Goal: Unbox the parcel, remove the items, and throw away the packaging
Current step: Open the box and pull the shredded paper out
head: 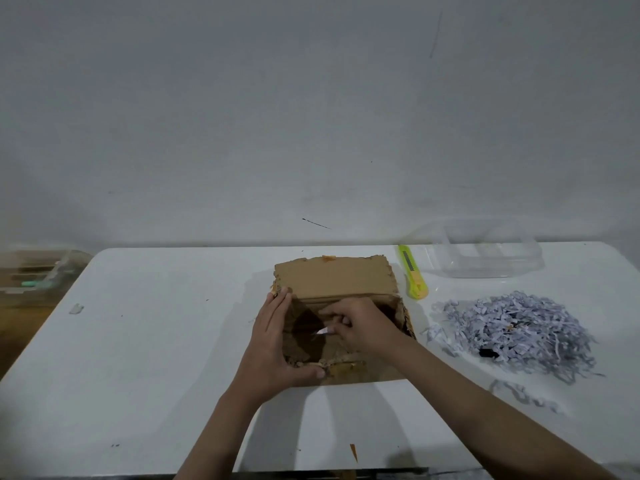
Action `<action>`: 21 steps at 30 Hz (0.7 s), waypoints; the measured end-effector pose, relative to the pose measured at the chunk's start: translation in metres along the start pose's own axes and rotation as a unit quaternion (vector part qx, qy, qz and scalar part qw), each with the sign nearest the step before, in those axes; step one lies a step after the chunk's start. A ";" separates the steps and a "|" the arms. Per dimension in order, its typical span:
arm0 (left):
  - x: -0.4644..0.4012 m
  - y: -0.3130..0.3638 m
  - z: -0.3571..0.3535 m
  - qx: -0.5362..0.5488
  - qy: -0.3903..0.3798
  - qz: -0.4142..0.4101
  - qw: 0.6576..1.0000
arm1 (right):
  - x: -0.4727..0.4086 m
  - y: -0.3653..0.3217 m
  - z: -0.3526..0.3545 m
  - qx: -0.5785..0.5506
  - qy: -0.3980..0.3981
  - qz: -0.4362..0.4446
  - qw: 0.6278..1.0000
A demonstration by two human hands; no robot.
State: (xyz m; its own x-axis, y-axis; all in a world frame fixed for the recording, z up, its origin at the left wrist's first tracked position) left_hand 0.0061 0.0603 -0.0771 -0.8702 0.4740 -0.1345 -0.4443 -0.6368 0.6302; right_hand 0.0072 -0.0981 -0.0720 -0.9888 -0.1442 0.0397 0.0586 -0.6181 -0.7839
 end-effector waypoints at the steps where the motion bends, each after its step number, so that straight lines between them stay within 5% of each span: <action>1: 0.000 0.000 0.000 -0.002 0.001 0.000 1.000 | -0.002 0.003 -0.006 -0.004 -0.021 -0.018 1.000; 13: 0.000 -0.001 -0.001 -0.013 0.002 0.004 1.000 | -0.019 0.012 -0.030 0.088 -0.069 -0.100 0.989; 21: 0.001 -0.001 0.000 -0.018 0.007 -0.001 1.000 | -0.008 0.010 -0.021 0.009 -0.042 -0.095 0.995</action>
State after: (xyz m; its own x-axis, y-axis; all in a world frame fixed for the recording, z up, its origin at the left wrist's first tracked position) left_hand 0.0056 0.0615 -0.0782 -0.8719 0.4671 -0.1466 -0.4534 -0.6574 0.6019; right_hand 0.0123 -0.0871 -0.0933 -0.9671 -0.0871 0.2392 -0.1258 -0.6535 -0.7464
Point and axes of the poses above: each hand's wrist, its own x-axis away from the middle knuckle, its own z-axis out of the back of the hand, y = z × x, the point moved 7 cm from there along -x, towards the middle knuckle, and after that the axes turned 8 degrees about -x, right-handed, at the moved point
